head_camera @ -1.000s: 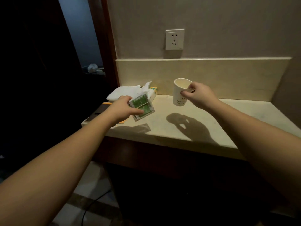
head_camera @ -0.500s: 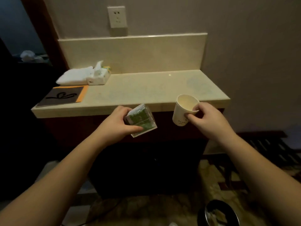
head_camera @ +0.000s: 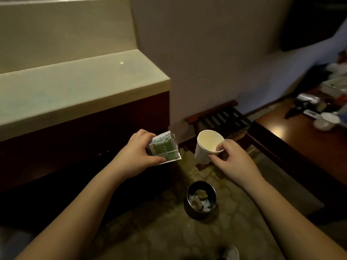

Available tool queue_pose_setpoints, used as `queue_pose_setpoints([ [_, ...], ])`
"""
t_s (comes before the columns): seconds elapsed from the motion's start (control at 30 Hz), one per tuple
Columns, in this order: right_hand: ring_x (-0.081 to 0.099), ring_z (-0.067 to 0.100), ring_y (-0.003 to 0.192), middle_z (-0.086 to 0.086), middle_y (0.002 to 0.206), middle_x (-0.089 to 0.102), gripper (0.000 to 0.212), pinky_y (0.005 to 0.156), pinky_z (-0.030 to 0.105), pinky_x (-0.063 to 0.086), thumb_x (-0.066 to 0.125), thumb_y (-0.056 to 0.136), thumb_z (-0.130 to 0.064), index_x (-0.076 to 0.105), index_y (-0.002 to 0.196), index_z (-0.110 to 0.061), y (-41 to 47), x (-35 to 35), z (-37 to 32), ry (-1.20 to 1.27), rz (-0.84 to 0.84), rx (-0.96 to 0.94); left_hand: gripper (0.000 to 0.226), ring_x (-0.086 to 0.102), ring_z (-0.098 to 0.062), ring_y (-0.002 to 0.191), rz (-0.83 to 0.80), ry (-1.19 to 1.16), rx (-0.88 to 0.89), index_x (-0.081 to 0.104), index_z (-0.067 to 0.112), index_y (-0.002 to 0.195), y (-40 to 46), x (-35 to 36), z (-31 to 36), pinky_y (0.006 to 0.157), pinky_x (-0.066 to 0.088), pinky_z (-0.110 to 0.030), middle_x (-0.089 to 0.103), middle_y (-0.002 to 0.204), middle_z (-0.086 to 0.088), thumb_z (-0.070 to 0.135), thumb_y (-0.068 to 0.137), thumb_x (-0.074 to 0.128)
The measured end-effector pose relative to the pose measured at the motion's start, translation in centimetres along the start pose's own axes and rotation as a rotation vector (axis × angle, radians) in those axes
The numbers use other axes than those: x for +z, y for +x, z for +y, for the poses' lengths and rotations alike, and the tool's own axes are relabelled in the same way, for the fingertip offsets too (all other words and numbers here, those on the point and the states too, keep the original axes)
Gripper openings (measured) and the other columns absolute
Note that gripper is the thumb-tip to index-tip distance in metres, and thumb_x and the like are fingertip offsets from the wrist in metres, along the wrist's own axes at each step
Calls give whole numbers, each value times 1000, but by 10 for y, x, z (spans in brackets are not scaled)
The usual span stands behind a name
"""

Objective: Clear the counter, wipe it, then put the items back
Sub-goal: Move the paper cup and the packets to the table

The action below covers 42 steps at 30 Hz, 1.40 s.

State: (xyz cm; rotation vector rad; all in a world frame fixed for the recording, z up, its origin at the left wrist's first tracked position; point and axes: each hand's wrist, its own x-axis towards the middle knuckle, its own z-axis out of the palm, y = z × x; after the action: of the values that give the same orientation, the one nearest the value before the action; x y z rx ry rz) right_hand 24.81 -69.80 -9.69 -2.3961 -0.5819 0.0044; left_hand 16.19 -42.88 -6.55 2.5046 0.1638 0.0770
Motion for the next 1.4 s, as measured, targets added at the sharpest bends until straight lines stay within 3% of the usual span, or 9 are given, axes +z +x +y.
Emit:
queue_pose_setpoints([
  [0.1,50,7,95,-11,105,50,20,67,21,41,68,85,-34,54,87,-20,-11,-25,43,9,30,81,63,44,-7,109,-57,15,62,53,22,128,31,39,32,86,46,-25,42,114,12,43,75,80],
  [0.27,52,8,89,-15,97,48,21,70,29,47,68,85,-36,53,85,-21,-22,-75,120,25,88,233,62,44,-8,109,-123,14,161,54,19,126,84,103,97,90,42,-25,43,112,11,40,74,81],
  [0.37,49,4,91,-16,103,47,20,67,22,45,65,86,-39,53,89,-24,-26,-106,168,7,102,322,61,43,-9,111,-168,15,218,55,19,124,118,143,139,89,39,-24,43,111,12,40,74,81],
  [0.53,48,5,100,-16,112,45,20,76,29,51,62,88,-41,51,91,-25,-33,-152,248,-3,141,429,65,42,-9,112,-241,43,295,53,17,130,173,205,207,92,42,-26,42,114,11,39,75,80],
  [0.83,46,3,102,-10,125,48,18,69,12,45,63,89,-41,51,95,-28,-51,-224,355,-44,246,609,70,39,-9,117,-319,89,411,48,18,136,257,289,305,95,43,-29,39,120,13,42,77,77],
  [0.97,50,9,111,-7,133,47,19,80,22,52,62,89,-41,50,98,-29,-54,-245,388,-61,281,680,71,39,-10,118,-358,108,435,48,18,136,289,314,334,99,43,-32,38,120,13,42,76,78],
  [1.13,52,12,112,-5,133,47,20,80,27,55,62,89,-40,50,98,-28,-44,-258,423,-81,330,728,68,40,-13,118,-382,122,447,50,18,134,330,342,352,102,42,-37,40,119,12,39,76,80],
  [1.4,53,16,113,-1,136,47,20,76,23,51,63,89,-39,49,98,-27,-3,-268,493,-108,381,815,70,39,-19,120,-429,173,465,49,16,136,430,395,366,103,40,-46,44,128,3,37,76,80],
])
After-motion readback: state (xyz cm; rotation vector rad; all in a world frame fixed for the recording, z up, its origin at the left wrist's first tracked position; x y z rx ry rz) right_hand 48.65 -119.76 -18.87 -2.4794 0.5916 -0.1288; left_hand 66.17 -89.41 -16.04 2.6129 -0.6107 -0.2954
